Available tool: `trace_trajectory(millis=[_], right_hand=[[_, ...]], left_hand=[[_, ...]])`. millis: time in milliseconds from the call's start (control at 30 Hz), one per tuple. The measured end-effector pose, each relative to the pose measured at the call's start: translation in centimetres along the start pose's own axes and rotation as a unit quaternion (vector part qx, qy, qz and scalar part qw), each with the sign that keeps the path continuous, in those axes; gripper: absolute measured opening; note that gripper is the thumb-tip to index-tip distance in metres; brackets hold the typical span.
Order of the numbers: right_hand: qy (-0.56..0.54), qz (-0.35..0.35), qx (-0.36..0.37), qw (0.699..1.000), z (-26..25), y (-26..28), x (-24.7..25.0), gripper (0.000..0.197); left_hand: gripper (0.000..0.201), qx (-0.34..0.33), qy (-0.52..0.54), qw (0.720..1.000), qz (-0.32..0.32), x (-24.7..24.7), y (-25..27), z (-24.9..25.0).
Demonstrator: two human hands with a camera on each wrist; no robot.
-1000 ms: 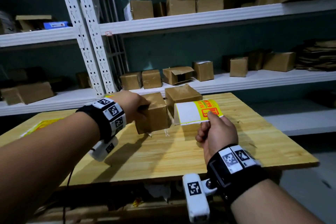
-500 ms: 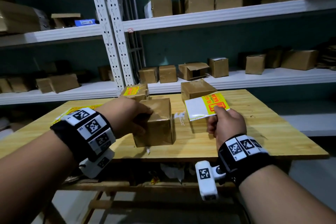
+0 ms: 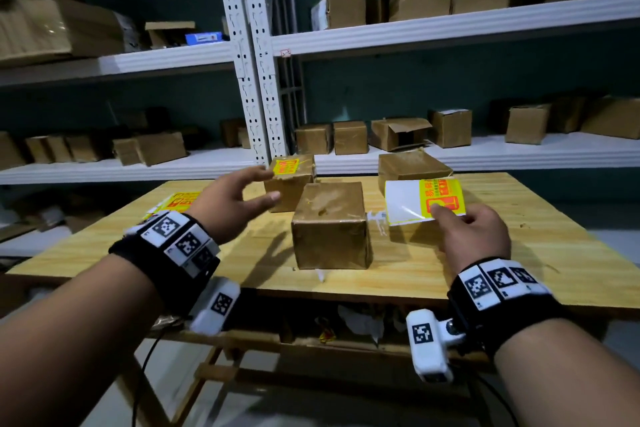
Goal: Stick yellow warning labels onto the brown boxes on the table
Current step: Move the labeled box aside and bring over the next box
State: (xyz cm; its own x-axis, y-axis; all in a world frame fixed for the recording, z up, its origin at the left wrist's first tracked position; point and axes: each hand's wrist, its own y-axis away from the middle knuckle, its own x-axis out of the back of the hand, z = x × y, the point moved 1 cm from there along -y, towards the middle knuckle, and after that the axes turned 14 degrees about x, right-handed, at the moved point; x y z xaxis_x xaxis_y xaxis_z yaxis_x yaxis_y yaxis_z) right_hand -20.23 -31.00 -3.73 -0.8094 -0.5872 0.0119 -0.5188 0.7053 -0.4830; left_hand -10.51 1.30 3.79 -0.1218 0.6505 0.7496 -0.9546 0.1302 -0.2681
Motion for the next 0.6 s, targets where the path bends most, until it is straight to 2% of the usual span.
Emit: trace_trajectory(millis=[100, 267, 367, 500, 600], right_hand=[[0.010, 0.058, -0.011, 0.998, -0.6, 0.2, 0.7, 0.045], [0.011, 0.071, 0.013, 0.997, 0.0, 0.2, 0.6, 0.048], [-0.004, 0.066, 0.004, 0.998, 0.1, 0.2, 0.6, 0.051], [-0.054, 0.046, -0.014, 0.997, 0.1, 0.0, 0.8, 0.068], [-0.080, 0.011, -0.023, 0.996, 0.6, -0.4, 0.6, 0.060]], left_hand=[[0.037, 0.100, 0.043, 0.993, 0.041, 1.7, -2.7, -2.7], [0.030, 0.211, 0.017, 0.976, 0.043, 3.0, -5.6, -6.0], [0.030, 0.225, -0.020, 0.974, 0.031, 3.1, -6.5, -7.3], [0.027, 0.200, -0.058, 0.978, 0.019, 2.3, -6.4, -6.8], [0.023, 0.193, -0.014, 0.981, 0.008, 1.5, -6.2, -5.6]])
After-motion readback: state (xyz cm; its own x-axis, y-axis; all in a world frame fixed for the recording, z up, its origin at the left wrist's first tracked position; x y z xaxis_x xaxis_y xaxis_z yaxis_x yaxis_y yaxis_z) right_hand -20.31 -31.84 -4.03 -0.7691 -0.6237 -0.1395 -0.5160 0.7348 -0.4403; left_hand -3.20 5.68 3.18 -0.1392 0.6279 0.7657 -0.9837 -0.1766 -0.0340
